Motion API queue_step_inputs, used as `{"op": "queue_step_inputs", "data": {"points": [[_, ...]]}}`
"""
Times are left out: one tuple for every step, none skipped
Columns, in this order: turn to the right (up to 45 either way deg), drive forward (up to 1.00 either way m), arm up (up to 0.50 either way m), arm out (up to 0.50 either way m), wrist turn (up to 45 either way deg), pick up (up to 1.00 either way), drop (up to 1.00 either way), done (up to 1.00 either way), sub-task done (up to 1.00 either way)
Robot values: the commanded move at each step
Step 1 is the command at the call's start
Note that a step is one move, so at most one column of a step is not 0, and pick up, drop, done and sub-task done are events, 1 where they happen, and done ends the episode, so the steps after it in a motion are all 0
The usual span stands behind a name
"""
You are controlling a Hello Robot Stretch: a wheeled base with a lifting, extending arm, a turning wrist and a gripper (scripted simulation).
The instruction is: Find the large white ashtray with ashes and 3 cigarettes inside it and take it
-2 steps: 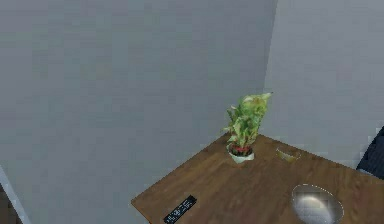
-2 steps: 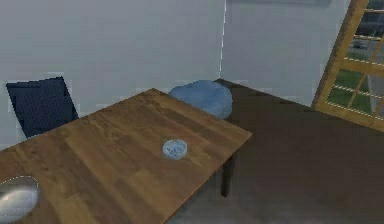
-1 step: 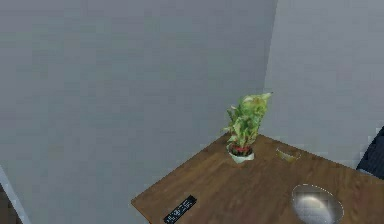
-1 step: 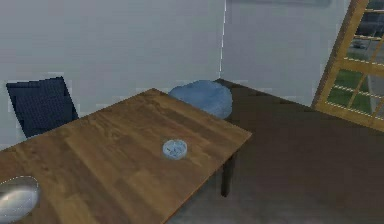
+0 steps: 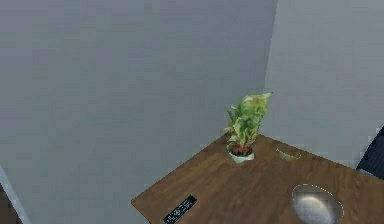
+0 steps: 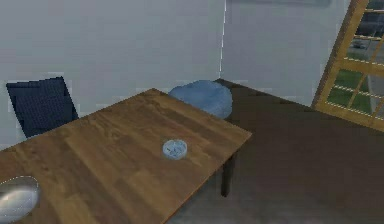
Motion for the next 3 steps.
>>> {"op": "queue_step_inputs", "data": {"points": [[0.0,0.00,0.00,0.48,0.0,0.00,0.00,0.00,0.00],[0.0,0.00,0.00,0.00,45.0,0.00,0.00,0.00,0.00],[0.0,0.00,0.00,0.00,45.0,0.00,0.00,0.00,0.00]]}}
